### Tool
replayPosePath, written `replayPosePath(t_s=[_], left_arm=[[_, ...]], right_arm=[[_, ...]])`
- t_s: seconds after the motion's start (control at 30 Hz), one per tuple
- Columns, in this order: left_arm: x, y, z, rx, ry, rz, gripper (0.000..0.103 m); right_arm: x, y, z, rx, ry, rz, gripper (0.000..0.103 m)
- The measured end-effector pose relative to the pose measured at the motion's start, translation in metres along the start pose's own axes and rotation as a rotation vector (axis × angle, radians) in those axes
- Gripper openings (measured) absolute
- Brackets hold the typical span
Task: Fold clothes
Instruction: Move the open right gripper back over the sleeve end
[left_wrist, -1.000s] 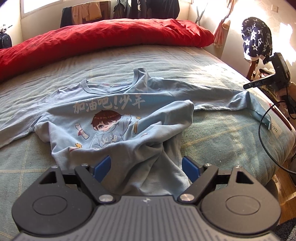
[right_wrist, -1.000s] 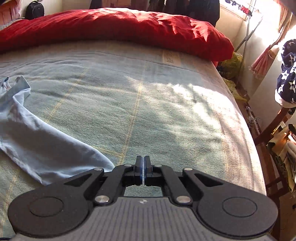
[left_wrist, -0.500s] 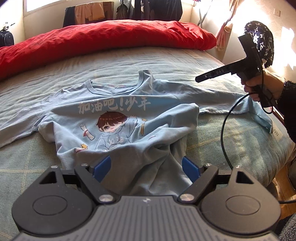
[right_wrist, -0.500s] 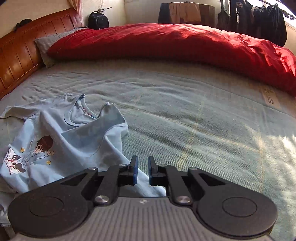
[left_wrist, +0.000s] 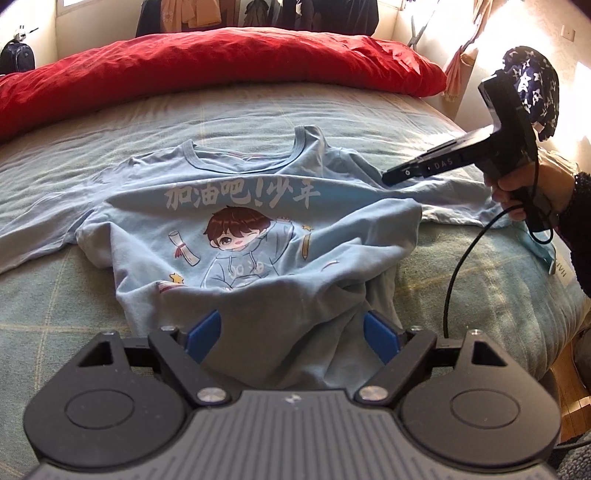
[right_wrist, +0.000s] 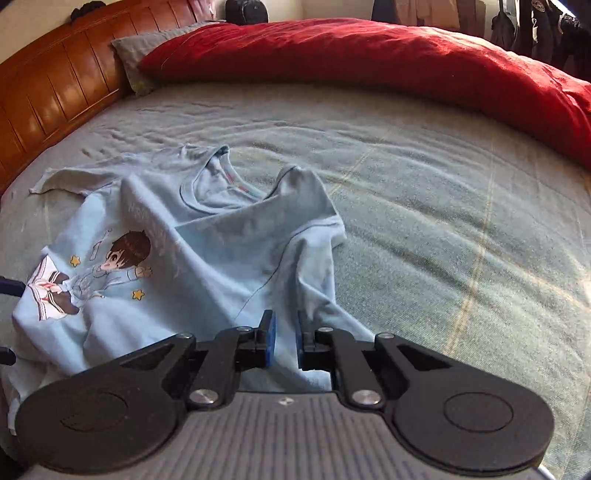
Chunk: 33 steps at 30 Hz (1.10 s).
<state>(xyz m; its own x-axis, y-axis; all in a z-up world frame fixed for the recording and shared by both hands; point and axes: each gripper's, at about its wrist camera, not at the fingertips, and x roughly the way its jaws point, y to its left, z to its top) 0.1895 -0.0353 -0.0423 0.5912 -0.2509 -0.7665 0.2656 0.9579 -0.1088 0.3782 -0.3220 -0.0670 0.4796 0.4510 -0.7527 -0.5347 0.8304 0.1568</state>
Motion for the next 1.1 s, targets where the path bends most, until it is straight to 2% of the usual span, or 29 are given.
replayPosePath(t_s=[0.07,0.17,0.3,0.4,0.5,0.57,0.6,0.63,0.67,0.83,0.9,0.97,1.0,1.1], left_arm=[[0.0,-0.001,0.0,0.002,-0.001,-0.005,0.085],[0.001,0.0,-0.002,-0.003,0.003,-0.008,0.085],[0.004,0.003,-0.004,-0.01,0.014,0.0,0.085],[0.006,0.007,-0.006,-0.017,0.023,0.008,0.085],[0.009,0.01,-0.007,-0.024,0.03,0.015,0.085],[0.011,0.011,-0.007,-0.029,0.033,0.02,0.085],[0.012,0.01,-0.007,-0.028,0.034,0.019,0.085],[0.013,0.01,-0.007,-0.026,0.035,0.016,0.085],[0.013,0.01,-0.007,-0.025,0.035,0.015,0.085],[0.011,0.011,-0.008,-0.029,0.029,0.01,0.085],[0.01,0.011,-0.008,-0.029,0.029,0.011,0.085],[0.009,0.012,-0.008,-0.031,0.028,0.012,0.085],[0.009,0.013,-0.009,-0.033,0.027,0.012,0.085],[0.007,0.014,-0.009,-0.037,0.024,0.012,0.085]], right_arm=[[-0.003,-0.016,0.009,0.052,-0.043,-0.031,0.015],[0.01,-0.035,0.017,0.127,-0.053,-0.024,0.02],[0.039,-0.03,0.013,0.125,-0.03,-0.023,0.026],[0.045,-0.016,0.009,0.093,-0.041,-0.038,0.037],[0.046,-0.001,0.007,0.034,-0.027,-0.085,0.038],[0.044,0.008,0.008,-0.005,-0.03,-0.13,0.03],[0.042,0.011,0.009,-0.025,-0.036,-0.157,0.017],[0.04,0.015,0.01,-0.044,-0.042,-0.184,0.008],[0.038,0.018,0.011,-0.063,-0.048,-0.211,0.004],[0.028,0.034,0.016,-0.151,-0.082,-0.344,0.003],[0.017,0.024,0.024,-0.088,-0.14,-0.352,0.004],[0.007,0.012,0.028,-0.024,-0.159,-0.273,0.008],[0.005,0.009,0.029,-0.017,-0.163,-0.293,0.013],[-0.003,-0.003,0.025,0.015,-0.17,-0.334,0.013]])
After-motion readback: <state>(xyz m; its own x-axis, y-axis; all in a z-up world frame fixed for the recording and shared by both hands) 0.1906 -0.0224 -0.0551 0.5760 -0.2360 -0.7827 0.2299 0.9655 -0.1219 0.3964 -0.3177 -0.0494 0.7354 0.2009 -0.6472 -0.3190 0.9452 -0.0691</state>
